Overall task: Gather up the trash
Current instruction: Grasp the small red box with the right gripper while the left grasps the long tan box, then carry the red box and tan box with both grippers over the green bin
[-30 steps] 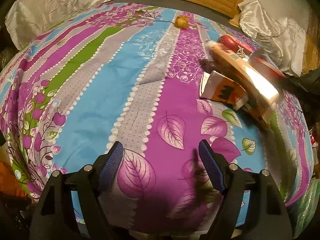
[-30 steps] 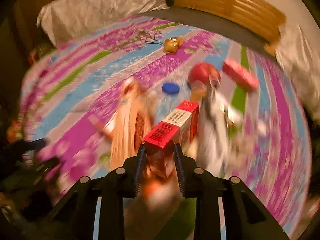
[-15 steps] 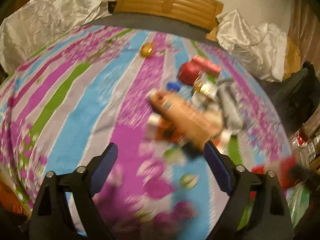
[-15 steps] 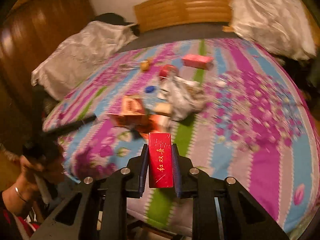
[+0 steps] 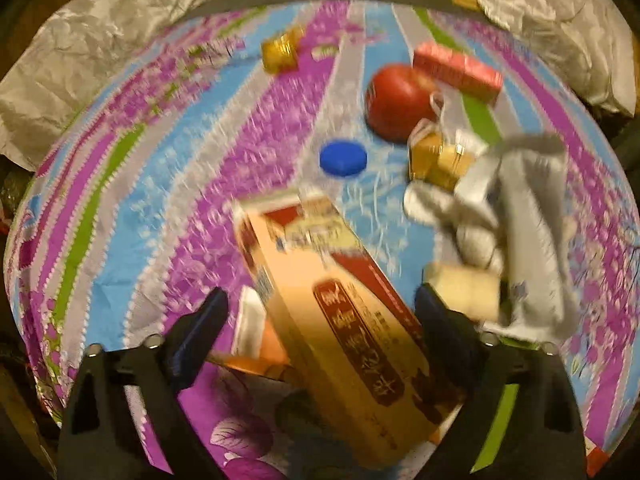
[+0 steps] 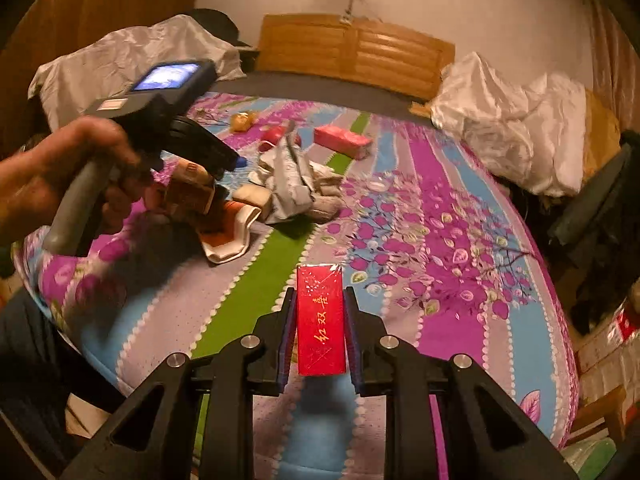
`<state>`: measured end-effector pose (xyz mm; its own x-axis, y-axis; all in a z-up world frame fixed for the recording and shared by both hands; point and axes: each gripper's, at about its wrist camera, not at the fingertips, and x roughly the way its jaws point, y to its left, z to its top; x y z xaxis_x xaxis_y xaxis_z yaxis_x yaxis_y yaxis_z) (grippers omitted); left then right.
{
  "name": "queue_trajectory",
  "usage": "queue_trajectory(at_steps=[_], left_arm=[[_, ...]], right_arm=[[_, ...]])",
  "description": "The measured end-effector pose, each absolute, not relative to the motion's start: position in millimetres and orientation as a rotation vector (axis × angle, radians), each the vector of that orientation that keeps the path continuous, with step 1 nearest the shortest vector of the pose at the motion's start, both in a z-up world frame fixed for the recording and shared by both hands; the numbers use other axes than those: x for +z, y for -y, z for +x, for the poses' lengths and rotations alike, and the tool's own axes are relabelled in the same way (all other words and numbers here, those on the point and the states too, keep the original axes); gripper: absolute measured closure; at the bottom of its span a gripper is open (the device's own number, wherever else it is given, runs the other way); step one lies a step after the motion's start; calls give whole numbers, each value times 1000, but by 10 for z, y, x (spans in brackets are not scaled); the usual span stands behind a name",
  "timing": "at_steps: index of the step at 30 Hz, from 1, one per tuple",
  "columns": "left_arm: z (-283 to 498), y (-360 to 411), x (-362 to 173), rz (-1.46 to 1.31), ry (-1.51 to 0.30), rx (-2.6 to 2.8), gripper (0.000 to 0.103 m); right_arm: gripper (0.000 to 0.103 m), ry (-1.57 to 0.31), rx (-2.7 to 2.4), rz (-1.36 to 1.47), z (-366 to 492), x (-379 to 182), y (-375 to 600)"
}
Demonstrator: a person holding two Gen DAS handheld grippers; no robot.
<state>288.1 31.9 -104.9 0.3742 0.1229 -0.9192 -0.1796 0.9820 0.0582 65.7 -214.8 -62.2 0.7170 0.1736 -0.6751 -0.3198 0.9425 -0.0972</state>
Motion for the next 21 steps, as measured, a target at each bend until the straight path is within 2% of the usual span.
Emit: queue_trajectory(at_steps=[1,2,3,5,7,9,10,17,21], left_arm=[[2859,-337,-1072,-63,-1177,189,29],[2841,-360,-1088,-82,-1180,178,41],[2829,-377,-1103,-98,-1187,167,46],[2797,-379,-1088,-110,-1172,153,63],[2754,-365,-1042,-111,-1154,137,67],[2694,-355,-954,-124,-1125,117,71],[2667,-345,-917,-121,-1112,111,75],[2418,-407,-524,-131,-993,82,76],[2294,-364,-259,-91,-914,81,76]], right_arm=[[78,-727,272,-210,662,-649,2146],[72,-732,267,-204,674,-675,2140],[69,-741,263,-188,695,-719,2169],[69,-755,253,-176,745,-774,2179],[69,-774,249,-147,818,-846,2235],[78,-777,243,-103,853,-871,2300],[78,-775,242,-78,863,-869,2344],[79,-749,231,20,855,-784,2520],[79,-694,242,87,782,-506,2587]])
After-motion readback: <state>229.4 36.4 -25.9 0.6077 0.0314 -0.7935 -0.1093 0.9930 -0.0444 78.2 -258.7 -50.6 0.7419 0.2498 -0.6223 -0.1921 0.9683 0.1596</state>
